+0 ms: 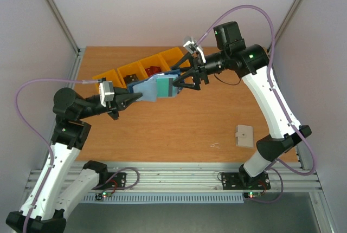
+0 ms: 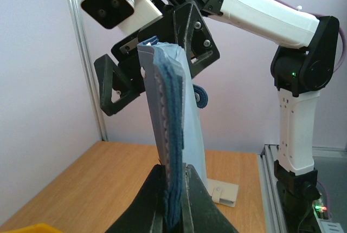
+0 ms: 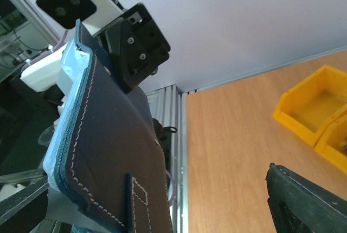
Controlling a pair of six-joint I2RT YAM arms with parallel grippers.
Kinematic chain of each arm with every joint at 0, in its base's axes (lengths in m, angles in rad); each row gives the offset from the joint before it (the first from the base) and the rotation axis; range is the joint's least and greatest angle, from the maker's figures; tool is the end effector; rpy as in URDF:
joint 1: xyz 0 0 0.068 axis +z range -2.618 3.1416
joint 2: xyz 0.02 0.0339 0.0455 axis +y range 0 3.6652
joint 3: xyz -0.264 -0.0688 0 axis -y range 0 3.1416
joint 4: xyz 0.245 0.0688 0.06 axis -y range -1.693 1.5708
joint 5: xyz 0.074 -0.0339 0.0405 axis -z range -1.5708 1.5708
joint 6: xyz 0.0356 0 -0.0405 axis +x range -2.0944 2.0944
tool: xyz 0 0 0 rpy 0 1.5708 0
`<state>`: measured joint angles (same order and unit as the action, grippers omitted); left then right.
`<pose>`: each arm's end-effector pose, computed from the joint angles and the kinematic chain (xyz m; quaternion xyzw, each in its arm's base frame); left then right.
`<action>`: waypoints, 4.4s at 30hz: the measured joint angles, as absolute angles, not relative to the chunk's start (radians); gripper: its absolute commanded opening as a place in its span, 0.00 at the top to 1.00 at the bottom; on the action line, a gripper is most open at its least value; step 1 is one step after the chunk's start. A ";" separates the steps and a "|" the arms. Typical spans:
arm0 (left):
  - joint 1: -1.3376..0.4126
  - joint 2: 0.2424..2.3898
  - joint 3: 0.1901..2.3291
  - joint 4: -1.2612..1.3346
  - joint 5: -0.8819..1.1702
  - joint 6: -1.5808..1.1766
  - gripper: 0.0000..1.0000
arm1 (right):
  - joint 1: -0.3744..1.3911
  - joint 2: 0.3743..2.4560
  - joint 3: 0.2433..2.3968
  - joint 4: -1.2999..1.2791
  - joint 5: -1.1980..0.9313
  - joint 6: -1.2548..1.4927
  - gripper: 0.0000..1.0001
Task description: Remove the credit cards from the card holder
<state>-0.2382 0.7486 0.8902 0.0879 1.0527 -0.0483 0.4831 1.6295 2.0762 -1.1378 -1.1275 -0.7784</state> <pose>0.1384 -0.0654 0.4080 0.4427 0.4976 -0.4057 0.6259 0.2501 0.1675 0.4801 -0.6348 0.4835 0.4253 0.4271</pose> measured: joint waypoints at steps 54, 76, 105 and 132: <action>-0.295 0.836 0.674 0.062 0.826 -0.311 0.73 | 0.639 1.685 1.894 -0.985 -0.856 -0.489 0.99; -0.299 0.865 0.746 0.120 0.925 -0.386 0.98 | 0.628 1.656 1.890 -0.928 -0.978 -0.596 0.99; -0.315 0.876 0.832 0.113 0.844 -0.326 1.00 | 0.530 1.798 2.031 -0.935 -1.285 -0.590 0.70; -0.263 0.830 0.770 0.206 0.967 -0.510 1.00 | 0.545 1.689 1.881 -0.967 -1.246 -0.595 0.99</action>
